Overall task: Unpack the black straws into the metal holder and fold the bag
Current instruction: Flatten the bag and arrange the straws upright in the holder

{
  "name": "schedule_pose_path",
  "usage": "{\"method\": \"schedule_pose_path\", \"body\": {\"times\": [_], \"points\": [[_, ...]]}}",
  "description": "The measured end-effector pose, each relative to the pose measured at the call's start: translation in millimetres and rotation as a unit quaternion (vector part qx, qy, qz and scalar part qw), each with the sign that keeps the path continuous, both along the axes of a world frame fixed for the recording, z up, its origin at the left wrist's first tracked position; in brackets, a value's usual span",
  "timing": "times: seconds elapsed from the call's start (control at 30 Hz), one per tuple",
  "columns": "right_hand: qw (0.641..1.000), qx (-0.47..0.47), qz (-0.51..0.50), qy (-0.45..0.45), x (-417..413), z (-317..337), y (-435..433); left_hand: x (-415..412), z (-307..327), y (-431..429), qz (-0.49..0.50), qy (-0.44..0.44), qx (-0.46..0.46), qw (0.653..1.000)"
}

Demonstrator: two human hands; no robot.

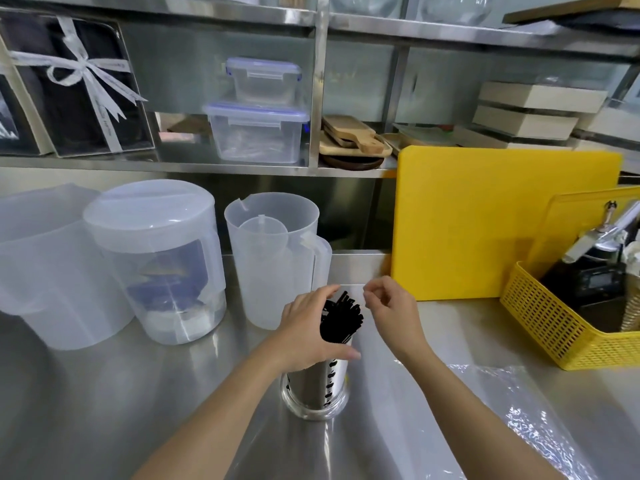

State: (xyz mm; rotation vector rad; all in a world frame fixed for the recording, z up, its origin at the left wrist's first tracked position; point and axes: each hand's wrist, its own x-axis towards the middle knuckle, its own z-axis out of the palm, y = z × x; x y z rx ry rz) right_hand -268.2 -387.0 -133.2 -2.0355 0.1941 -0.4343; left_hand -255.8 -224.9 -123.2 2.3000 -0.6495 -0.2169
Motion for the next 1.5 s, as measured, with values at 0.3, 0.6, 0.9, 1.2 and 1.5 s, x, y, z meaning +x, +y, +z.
{"method": "schedule_pose_path", "body": {"times": [0.3, 0.6, 0.9, 1.2, 1.5], "points": [[0.954, 0.096, 0.224, 0.176, -3, -17, -20, 26, -1, -8, -0.031, 0.051, 0.011, 0.998], [0.971, 0.101, 0.194, 0.100, 2, -10, -12, 38, -12, -6, 0.010, 0.011, -0.106, 0.994], [0.976, 0.110, 0.181, 0.057, 17, 1, 1, 47, -8, 7, 0.072, 0.046, -0.175, 0.981], [0.975, 0.119, 0.175, 0.065, 28, -11, 2, 49, -8, 7, 0.074, 0.065, -0.185, 0.978], [0.978, 0.108, 0.172, 0.058, 39, -9, 7, 61, -7, 5, 0.075, 0.020, -0.136, 0.988]]}}
